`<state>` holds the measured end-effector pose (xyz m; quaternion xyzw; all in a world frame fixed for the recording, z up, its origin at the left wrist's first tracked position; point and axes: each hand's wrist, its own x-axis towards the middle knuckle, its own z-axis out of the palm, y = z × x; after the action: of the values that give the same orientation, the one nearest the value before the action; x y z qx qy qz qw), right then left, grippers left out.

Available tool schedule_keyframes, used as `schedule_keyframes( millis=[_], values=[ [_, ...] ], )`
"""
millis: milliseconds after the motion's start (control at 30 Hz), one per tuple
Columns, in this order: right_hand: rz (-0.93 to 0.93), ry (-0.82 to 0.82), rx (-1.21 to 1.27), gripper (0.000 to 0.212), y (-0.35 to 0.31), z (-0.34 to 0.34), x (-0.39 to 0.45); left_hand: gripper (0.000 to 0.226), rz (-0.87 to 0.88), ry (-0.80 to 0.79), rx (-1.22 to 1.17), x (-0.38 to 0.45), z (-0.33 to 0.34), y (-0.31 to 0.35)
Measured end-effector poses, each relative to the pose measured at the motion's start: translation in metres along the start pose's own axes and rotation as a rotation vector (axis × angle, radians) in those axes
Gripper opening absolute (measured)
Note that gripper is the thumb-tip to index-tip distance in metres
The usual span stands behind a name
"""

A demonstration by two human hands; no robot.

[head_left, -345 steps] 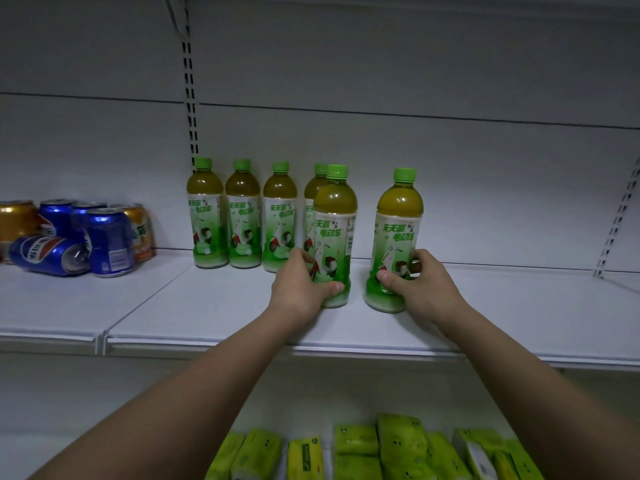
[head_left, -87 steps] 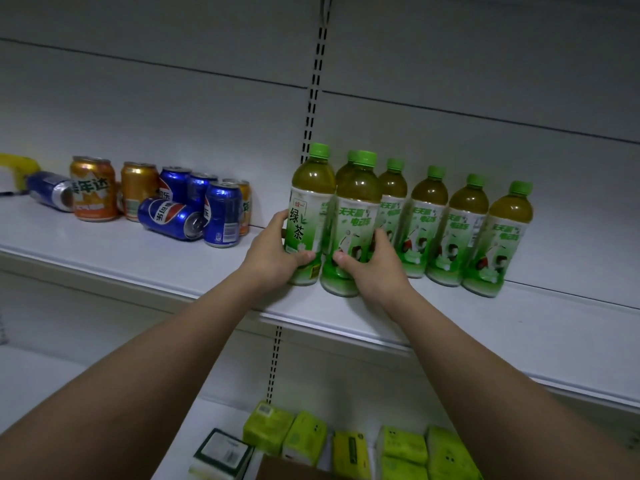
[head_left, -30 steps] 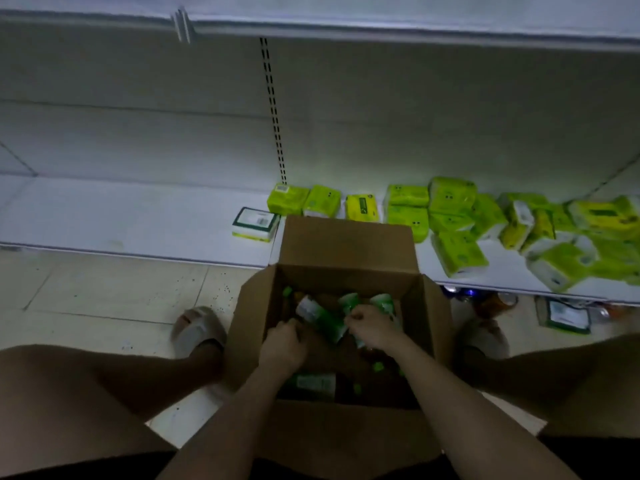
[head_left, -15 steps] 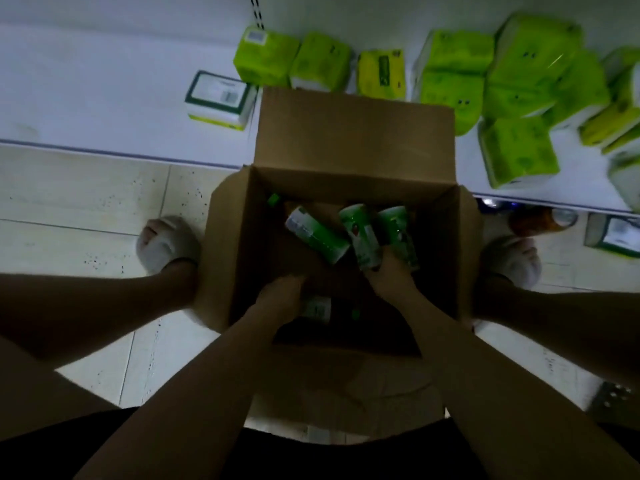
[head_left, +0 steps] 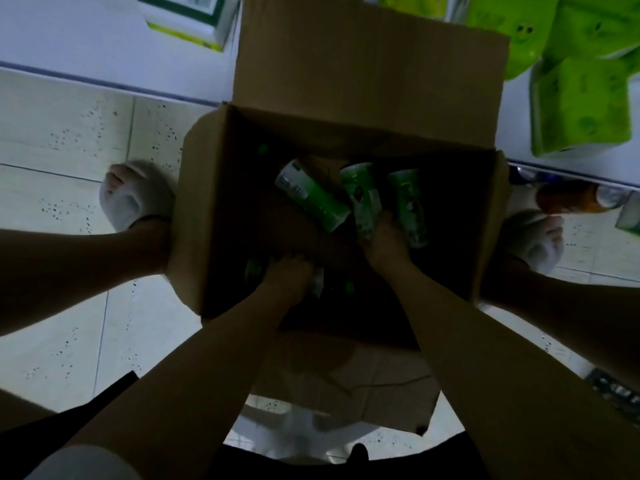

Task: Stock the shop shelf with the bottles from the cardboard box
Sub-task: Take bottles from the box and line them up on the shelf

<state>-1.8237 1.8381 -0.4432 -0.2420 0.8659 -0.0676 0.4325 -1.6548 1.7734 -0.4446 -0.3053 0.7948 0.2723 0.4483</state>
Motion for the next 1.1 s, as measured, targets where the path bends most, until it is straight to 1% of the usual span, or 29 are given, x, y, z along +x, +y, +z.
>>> schedule_keyframes(
  millis=[67,133,200,300,367,433,500,600,633,700,767,833,900,933,1000,1100],
  values=[
    [-0.006,0.000,-0.036,0.053,-0.001,-0.001,0.002,0.052,0.013,0.000,0.039,-0.002,-0.003,0.001],
    [0.003,-0.020,-0.037,0.056,-0.002,-0.004,0.002,0.051,0.034,0.015,0.069,-0.007,-0.003,0.001],
    [0.010,-0.029,-0.040,0.066,-0.002,-0.007,0.000,0.051,0.058,0.059,0.096,-0.011,-0.003,-0.001],
    [-0.005,-0.049,-0.018,0.089,-0.002,-0.009,-0.010,0.054,0.063,0.129,0.088,-0.018,-0.007,-0.005],
    [0.003,-0.059,0.060,0.100,0.000,-0.009,-0.017,0.060,0.045,0.143,0.033,-0.022,-0.011,-0.008],
    [0.021,-0.087,0.151,0.105,0.003,-0.011,-0.026,0.059,0.037,0.177,-0.001,-0.028,-0.016,-0.008],
    [0.058,-0.117,0.289,0.101,0.005,-0.019,-0.035,0.055,0.039,0.242,-0.065,-0.036,-0.019,-0.009],
    [0.147,-0.168,0.532,0.082,-0.001,-0.038,-0.049,0.048,0.047,0.350,-0.228,-0.054,-0.027,-0.014],
    [0.197,-0.202,0.627,0.071,-0.004,-0.046,-0.054,0.045,0.050,0.379,-0.299,-0.061,-0.031,-0.016],
    [0.306,-0.312,0.902,0.041,-0.008,-0.059,-0.067,0.040,0.061,0.439,-0.421,-0.074,-0.040,-0.018],
    [0.346,-0.401,1.139,0.024,-0.006,-0.067,-0.080,0.039,0.061,0.502,-0.502,-0.086,-0.050,-0.017],
    [0.321,-0.423,1.261,0.022,-0.002,-0.073,-0.094,0.045,0.074,0.554,-0.615,-0.097,-0.059,-0.014],
    [0.272,-0.422,1.319,0.025,-0.003,-0.080,-0.109,0.057,0.136,0.605,-0.785,-0.110,-0.069,-0.009],
    [0.245,-0.418,1.330,0.027,-0.006,-0.084,-0.116,0.057,0.168,0.640,-0.842,-0.116,-0.074,-0.006],
    [0.172,-0.412,1.320,0.034,-0.014,-0.096,-0.130,0.054,0.218,0.720,-0.876,-0.129,-0.084,-0.001],
    [0.070,-0.396,1.297,0.045,-0.029,-0.120,-0.149,0.061,0.322,0.800,-0.854,-0.150,-0.100,0.009]
  ],
)
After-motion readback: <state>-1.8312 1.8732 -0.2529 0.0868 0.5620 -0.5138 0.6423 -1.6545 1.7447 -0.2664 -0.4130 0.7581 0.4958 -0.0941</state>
